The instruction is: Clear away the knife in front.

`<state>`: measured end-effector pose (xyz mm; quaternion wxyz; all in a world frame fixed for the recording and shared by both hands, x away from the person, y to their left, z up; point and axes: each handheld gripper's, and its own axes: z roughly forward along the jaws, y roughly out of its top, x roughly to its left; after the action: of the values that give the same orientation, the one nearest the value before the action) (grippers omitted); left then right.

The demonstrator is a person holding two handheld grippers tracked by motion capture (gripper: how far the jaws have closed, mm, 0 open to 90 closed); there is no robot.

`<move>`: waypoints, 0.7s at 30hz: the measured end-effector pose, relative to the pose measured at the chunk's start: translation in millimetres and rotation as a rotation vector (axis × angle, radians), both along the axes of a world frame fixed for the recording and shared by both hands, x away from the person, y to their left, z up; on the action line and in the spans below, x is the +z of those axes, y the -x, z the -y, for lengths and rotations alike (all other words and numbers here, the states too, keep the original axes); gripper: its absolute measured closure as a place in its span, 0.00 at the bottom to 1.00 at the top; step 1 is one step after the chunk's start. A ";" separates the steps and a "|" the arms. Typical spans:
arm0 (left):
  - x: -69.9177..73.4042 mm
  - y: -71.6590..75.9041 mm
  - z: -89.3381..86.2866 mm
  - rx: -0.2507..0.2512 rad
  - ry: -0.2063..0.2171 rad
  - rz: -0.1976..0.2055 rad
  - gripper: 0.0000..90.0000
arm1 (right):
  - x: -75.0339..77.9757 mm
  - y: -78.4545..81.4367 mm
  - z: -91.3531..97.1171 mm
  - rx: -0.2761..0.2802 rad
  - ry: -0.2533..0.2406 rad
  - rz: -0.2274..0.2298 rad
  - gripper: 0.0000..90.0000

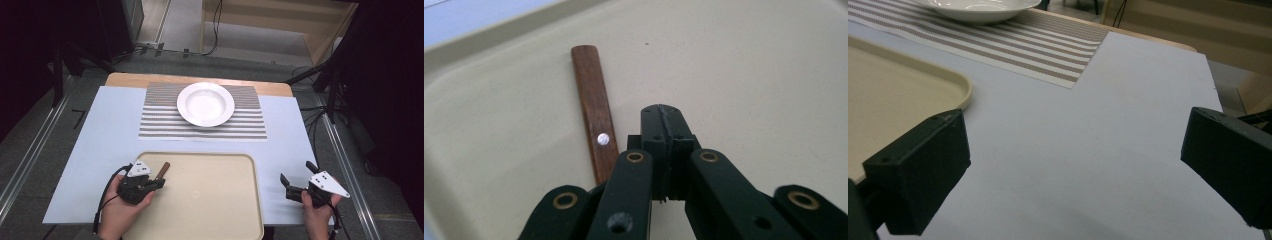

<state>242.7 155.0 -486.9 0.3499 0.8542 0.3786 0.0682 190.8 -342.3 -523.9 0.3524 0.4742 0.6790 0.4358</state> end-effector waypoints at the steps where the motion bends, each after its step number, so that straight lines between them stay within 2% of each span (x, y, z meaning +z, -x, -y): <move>1: 0.0 0.0 0.0 0.000 0.000 0.000 0.99 | 0.0 0.0 0.0 0.000 0.000 0.000 0.00; 5: -5.5 -2.3 5.1 -0.013 -0.058 0.006 0.99 | 0.0 -0.6 -0.7 -0.003 0.005 -0.006 0.00; 8: -5.4 -4.5 -2.3 0.004 -0.063 0.009 0.99 | 0.0 -0.4 -0.9 -0.005 0.006 -0.005 0.00; 11: -5.6 -7.2 -12.0 0.028 -0.045 0.001 0.99 | 0.0 -0.3 -0.8 -0.005 0.005 -0.004 0.00; 21: -6.0 -10.3 -38.3 0.047 0.002 -0.038 0.99 | 0.0 -0.6 -0.7 -0.004 0.004 -0.006 0.00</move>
<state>253.0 193.3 -492.9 0.3417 0.8458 0.4053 0.0600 191.4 -341.6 -523.9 0.3523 0.4759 0.6801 0.4323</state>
